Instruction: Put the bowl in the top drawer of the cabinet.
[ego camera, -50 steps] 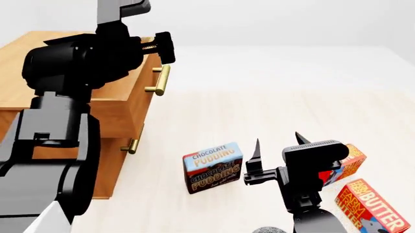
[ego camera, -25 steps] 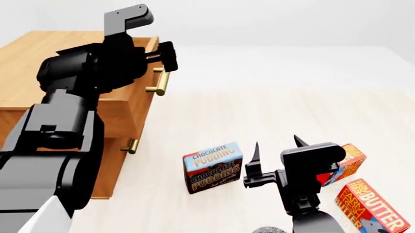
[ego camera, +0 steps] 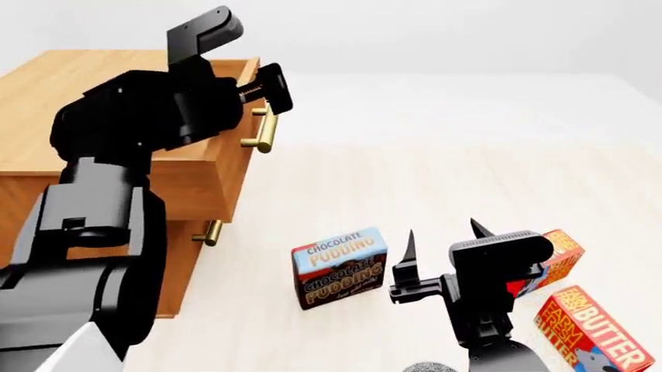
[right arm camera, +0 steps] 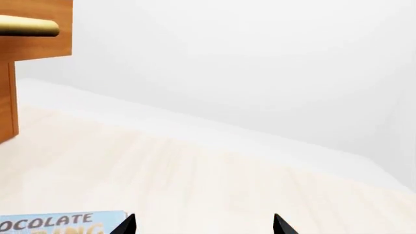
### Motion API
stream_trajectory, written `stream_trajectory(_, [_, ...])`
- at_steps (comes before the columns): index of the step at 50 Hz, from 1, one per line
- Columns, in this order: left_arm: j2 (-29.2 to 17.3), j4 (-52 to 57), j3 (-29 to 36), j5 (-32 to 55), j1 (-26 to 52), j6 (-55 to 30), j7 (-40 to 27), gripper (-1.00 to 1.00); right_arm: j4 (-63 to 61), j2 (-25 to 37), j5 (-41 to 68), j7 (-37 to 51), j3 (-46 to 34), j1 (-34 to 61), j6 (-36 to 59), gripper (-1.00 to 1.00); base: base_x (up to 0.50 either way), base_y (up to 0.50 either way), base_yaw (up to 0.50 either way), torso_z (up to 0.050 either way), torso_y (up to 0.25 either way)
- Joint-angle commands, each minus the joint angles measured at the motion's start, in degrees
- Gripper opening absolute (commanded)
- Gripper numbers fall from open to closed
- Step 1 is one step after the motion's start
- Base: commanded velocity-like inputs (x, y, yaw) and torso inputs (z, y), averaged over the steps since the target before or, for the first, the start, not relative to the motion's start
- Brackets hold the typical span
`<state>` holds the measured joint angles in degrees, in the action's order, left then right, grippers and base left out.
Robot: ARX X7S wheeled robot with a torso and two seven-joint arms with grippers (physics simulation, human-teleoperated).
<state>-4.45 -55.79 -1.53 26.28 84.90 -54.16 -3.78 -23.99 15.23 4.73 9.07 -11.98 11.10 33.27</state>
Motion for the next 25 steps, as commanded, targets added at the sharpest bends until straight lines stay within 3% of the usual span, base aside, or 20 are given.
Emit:
stream_trajectory(1, [0.2, 4.7, -2.7, 6.3, -3.0, -4.8, -0.6, 1.00, -0.5, 0.2, 0.2, 0.3, -0.2, -0.2, 0.2, 1.00, 0.00, 0.00, 0.00, 0.000, 0.000])
stream_trajectory(25, [2.2, 6.6, -4.6, 10.6, -5.3, -6.4, -1.9, 1.00, 0.1, 0.5, 0.7, 0.7, -0.8, -0.5, -0.5, 1.00, 0.00, 0.00, 0.00, 0.000, 0.000])
